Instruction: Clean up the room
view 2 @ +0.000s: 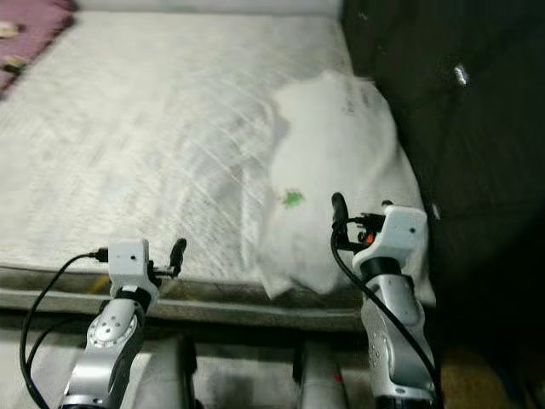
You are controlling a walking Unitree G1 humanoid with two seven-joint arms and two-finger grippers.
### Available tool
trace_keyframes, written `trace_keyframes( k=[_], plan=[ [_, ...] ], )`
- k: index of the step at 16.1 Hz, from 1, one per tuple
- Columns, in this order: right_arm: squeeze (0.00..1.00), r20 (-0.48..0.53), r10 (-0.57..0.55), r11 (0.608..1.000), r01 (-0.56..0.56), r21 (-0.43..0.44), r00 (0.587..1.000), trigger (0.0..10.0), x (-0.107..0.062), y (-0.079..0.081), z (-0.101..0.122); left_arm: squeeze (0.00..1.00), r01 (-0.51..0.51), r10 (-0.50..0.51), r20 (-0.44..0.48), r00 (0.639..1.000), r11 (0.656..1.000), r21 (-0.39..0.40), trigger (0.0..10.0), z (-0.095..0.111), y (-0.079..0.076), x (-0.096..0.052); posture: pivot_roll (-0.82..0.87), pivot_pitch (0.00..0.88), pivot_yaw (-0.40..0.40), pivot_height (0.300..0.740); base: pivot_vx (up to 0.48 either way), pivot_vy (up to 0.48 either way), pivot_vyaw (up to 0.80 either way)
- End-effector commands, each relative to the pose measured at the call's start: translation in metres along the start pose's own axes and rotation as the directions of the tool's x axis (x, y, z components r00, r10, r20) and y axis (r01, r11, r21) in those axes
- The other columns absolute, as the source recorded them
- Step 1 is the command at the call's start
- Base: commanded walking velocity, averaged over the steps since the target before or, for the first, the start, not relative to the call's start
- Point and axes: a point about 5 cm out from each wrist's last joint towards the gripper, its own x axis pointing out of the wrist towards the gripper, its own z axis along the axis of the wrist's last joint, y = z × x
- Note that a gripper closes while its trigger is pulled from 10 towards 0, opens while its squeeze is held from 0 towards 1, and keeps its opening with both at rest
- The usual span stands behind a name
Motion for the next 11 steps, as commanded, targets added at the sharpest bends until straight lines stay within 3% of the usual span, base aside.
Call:
trace_keyframes(
  k=[1, 3, 10, 11],
  plan=[
    [0.00, -0.007, -0.009, 1.000, 0.009, -0.003, 1.000, 10.0, 0.0016, -0.0012, 0.0003, 0.00, 0.005, -0.005, -0.001, 1.000, 1.000, 0.002, 10.0, -0.0015, -0.0002, -0.0001, -0.05, 0.002, 0.004, 0.709, 0.000, 0.000, 0.00],
    [0.00, -0.011, -0.020, 1.000, 0.020, -0.010, 1.000, 10.0, 0.0020, -0.0041, -0.0003, 0.00, 0.006, -0.006, -0.001, 1.000, 1.000, 0.001, 10.0, -0.0015, -0.0007, 0.0006, -0.05, 0.002, 0.004, 0.738, 0.000, 0.000, 0.00],
    [0.00, -0.016, -0.042, 0.999, 0.042, -0.003, 0.999, 10.0, 0.0024, -0.0080, -0.0027, 0.00, 0.009, -0.009, 0.006, 1.000, 1.000, -0.001, 10.0, 0.0000, -0.0009, 0.0024, -0.05, 0.003, 0.007, 0.740, 0.000, 0.000, 0.00],
    [0.00, -0.026, -0.055, 0.998, 0.055, -0.004, 0.998, 10.0, 0.0019, -0.0092, -0.0046, 0.00, 0.009, -0.009, 0.004, 1.000, 1.000, -0.005, 10.0, -0.0002, -0.0007, 0.0025, -0.05, 0.004, 0.008, 0.740, 0.000, 0.000, -0.66]
  ],
)
